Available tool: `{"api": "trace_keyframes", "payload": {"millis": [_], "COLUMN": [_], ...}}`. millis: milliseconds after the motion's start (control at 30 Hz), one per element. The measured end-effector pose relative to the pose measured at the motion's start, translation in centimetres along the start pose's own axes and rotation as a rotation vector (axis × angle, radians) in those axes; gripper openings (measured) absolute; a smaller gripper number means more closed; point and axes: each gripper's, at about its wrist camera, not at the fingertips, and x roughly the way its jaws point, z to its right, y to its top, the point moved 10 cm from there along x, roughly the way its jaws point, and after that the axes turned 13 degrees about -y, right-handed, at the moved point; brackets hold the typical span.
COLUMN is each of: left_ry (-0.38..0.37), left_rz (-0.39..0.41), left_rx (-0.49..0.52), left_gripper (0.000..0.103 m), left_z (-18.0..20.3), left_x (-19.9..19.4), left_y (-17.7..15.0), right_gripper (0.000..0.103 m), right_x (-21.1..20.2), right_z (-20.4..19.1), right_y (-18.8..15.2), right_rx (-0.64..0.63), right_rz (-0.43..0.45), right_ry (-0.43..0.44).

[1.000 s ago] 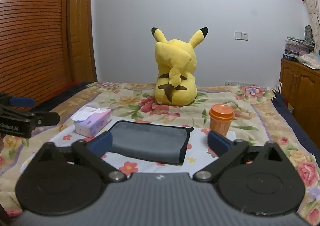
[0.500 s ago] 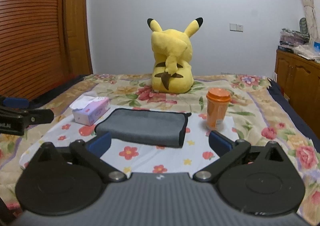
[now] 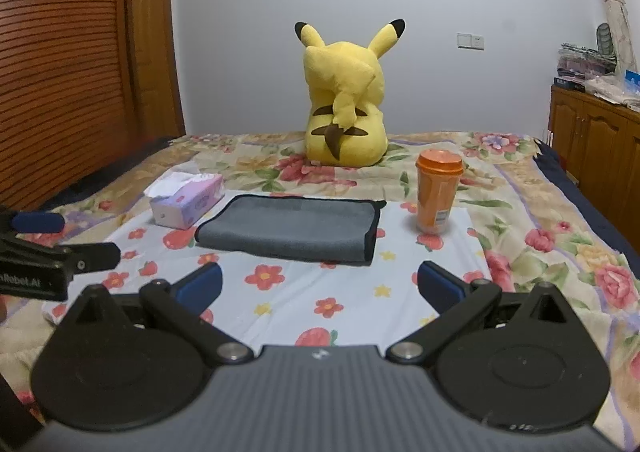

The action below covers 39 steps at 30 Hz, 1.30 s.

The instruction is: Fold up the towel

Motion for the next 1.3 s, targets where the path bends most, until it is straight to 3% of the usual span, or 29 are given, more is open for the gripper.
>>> {"api": "trace_keyframes", "payload": {"millis": [733, 1000, 1300], "left_ry": [0.004, 0.007, 0.023], "left_rz": [-0.069, -0.023, 0.056], "left_rx": [-0.006, 0.001, 0.026], "left_gripper": [0.103, 0.103, 0.103], "left_z": [-0.3, -0.1, 0.1], "left_x": [2.2, 1.5, 0.1], "left_y": [-3.9, -3.3, -2.1], "right_gripper": [0.103, 0.103, 0.103], "right_x": [2.1, 2.2, 1.4], "right_z": [-0.4, -0.2, 0.2], "right_y": [-3.3, -3.5, -2.7], "right_rx": [-0.046, -0.034, -0.026], "right_rz": [-0.082, -0.087, -0.036], "right_ry": [-0.037, -0.044, -0.052]}}
